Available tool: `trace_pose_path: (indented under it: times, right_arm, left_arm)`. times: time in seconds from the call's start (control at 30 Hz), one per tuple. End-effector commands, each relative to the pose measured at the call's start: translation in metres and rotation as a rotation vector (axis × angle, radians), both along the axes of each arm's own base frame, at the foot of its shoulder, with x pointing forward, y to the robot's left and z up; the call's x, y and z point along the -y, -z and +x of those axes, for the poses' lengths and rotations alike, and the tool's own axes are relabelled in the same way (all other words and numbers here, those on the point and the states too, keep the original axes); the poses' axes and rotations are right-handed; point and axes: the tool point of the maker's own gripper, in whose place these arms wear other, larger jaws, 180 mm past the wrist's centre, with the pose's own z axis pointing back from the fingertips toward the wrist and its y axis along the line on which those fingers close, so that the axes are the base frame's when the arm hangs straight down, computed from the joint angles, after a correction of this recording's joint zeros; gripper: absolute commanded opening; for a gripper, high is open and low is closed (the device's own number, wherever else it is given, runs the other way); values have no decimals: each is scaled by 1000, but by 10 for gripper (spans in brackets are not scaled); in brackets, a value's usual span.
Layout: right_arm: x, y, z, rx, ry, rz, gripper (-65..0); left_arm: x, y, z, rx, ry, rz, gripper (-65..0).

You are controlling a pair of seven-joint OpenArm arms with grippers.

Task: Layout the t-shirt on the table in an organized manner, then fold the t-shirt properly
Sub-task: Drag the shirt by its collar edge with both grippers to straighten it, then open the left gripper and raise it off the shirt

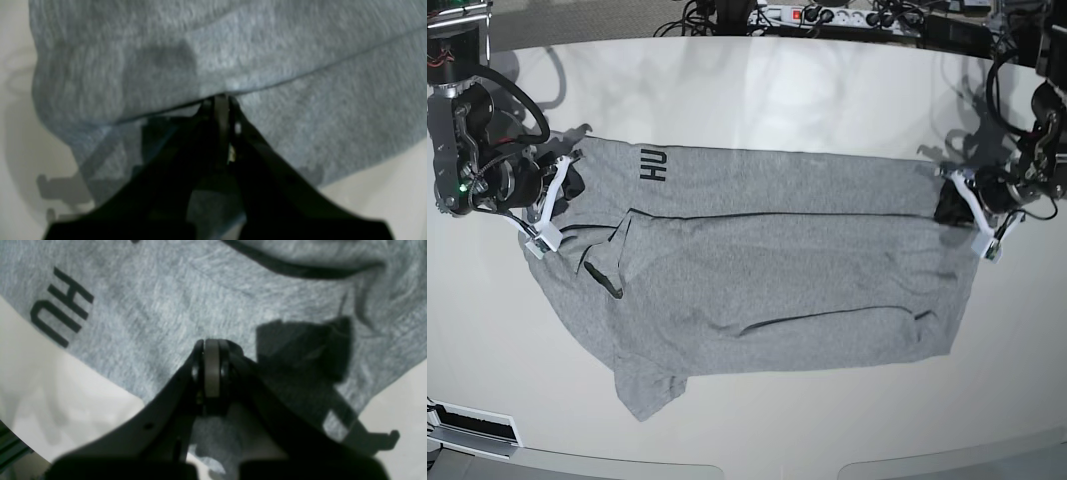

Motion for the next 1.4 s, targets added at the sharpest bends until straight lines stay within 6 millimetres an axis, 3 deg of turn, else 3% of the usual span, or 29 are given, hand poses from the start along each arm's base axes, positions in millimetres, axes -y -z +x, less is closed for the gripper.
trace_pose_path:
  times: [0.0,0.2,0.37,0.7,0.9,1.1,1.37]
  right_arm:
    - [20,8,-20,-77,-24,-90,-650]
    - [17,-1,-32,-48,-70,-109,-650]
    - [11,-7,-60,-46,-103,-128,-650]
    - [21,8,-118,-160,-119,-170,-650]
    - [29,7,-125,-170,-121,-233,-650]
    - [26,-2,-123,-156,-135,-253,-650]
    - [14,-24,-99,-57,-154,-254,-650]
  left_arm:
    - [-33,25,-54,-213,58,180,-650]
    - [-45,18,-84,-247,113,219,-650]
    - [-44,15,-112,-280,166,227,-650]
    - [-30,20,-166,-360,210,222,-650]
    - [-27,20,-184,-408,235,230,-650]
    - [-23,13,-192,-422,274,241,-650]
    - [-28,-19,-148,-308,267,278,-650]
